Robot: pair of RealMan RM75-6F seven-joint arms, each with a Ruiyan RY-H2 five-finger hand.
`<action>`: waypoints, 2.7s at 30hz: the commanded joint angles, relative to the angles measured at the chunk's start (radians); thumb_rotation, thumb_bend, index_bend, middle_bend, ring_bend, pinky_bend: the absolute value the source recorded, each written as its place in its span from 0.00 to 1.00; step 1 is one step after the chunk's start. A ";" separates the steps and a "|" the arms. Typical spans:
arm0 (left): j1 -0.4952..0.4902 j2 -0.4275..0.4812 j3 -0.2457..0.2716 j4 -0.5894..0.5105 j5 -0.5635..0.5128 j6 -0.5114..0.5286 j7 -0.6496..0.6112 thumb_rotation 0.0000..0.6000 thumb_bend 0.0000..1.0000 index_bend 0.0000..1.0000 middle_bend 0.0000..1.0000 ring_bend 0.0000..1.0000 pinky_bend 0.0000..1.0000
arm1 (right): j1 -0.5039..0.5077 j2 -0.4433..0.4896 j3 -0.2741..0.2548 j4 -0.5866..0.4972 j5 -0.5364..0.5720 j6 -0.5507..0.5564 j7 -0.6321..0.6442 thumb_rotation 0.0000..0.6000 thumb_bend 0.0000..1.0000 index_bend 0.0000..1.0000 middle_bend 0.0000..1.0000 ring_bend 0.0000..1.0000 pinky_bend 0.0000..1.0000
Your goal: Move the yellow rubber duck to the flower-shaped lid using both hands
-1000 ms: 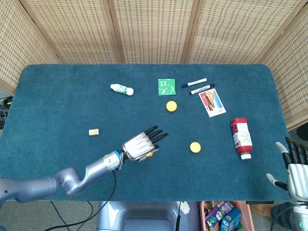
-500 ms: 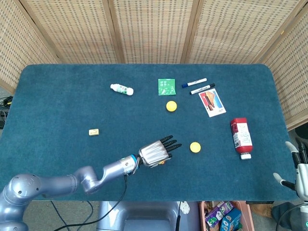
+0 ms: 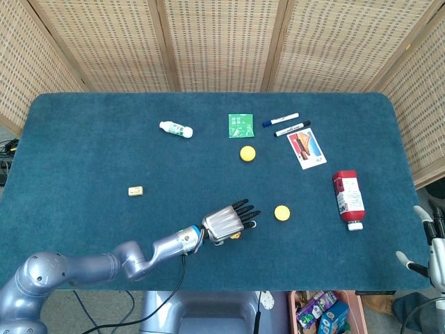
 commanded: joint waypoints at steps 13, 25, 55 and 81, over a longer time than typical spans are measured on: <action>0.252 0.489 -0.030 -0.374 -0.076 0.350 -0.076 1.00 0.00 0.00 0.00 0.00 0.00 | 0.010 -0.013 -0.024 -0.002 -0.056 0.000 -0.038 1.00 0.00 0.00 0.00 0.00 0.00; 0.719 0.807 0.040 -0.534 -0.394 0.700 -0.197 1.00 0.00 0.00 0.00 0.00 0.00 | 0.239 0.035 -0.061 -0.107 -0.272 -0.270 -0.158 1.00 0.00 0.00 0.00 0.00 0.00; 0.859 0.862 0.028 -0.579 -0.340 0.710 -0.216 1.00 0.00 0.00 0.00 0.00 0.00 | 0.739 -0.382 0.027 0.069 -0.158 -0.819 -0.346 1.00 0.19 0.32 0.00 0.00 0.00; 0.873 0.864 0.000 -0.585 -0.325 0.662 -0.219 1.00 0.00 0.00 0.00 0.00 0.00 | 0.781 -0.519 -0.029 0.231 -0.074 -0.783 -0.363 1.00 0.29 0.47 0.00 0.00 0.00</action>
